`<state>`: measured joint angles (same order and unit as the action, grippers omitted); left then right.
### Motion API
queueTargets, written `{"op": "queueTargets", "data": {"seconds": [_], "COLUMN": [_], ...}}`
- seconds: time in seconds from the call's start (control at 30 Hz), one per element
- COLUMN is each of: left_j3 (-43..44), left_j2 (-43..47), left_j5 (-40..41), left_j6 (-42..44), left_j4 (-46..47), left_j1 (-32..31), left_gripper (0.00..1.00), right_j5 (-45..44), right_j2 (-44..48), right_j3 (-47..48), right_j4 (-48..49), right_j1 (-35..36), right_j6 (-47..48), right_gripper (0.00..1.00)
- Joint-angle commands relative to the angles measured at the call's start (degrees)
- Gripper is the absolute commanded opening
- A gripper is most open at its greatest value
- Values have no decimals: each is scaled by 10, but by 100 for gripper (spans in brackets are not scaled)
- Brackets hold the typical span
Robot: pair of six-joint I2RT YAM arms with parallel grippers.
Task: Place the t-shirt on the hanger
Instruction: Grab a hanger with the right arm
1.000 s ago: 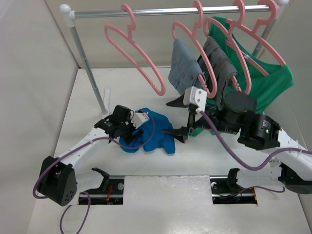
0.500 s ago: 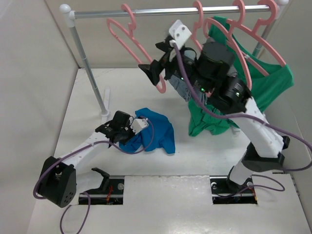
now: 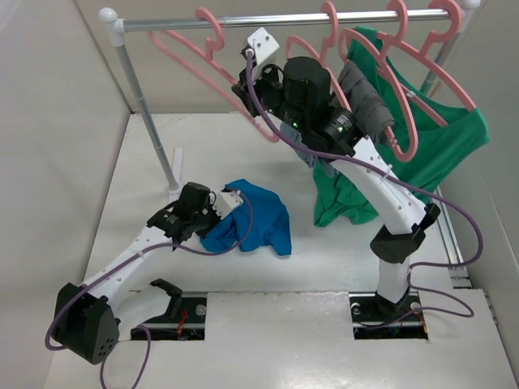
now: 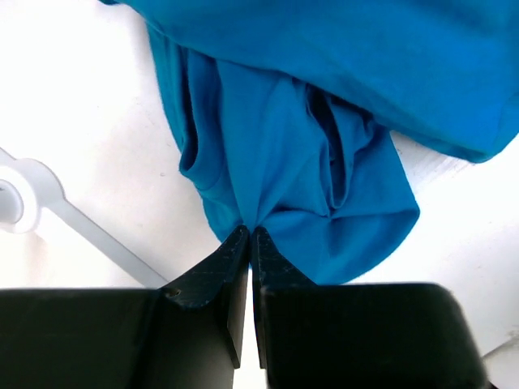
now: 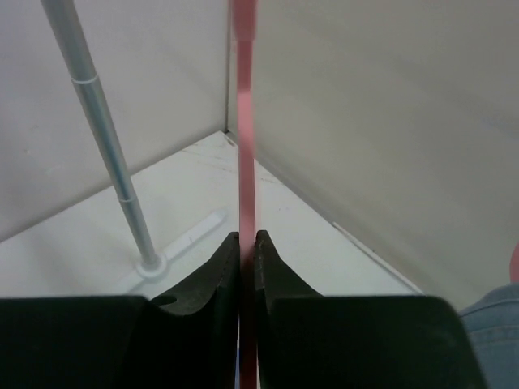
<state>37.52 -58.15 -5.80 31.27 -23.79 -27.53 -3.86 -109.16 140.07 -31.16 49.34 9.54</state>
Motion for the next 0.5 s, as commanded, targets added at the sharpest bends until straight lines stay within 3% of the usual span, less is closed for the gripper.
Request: {"op": "queueTargets", "data": {"seconds": [0.0,0.07,0.47], "left_j3": [41,55,78], "left_j2": [27,33,103], "left_j5": [-10,-17,-39], "left_j6": [-24,-24,-19], "left_j4": [-29,-38,-56], "left_j1": [0,0,0], "left_gripper": [3,3,3], "right_j5": [-21,-21,104], "right_j2": [42,53,91], "right_j3": [-7,-33,-98], "right_j4": [30,36,161], "right_j1": [-3,-3,-8], "right_j6": [-15,-15,21], "right_gripper": [10,0,0]}}
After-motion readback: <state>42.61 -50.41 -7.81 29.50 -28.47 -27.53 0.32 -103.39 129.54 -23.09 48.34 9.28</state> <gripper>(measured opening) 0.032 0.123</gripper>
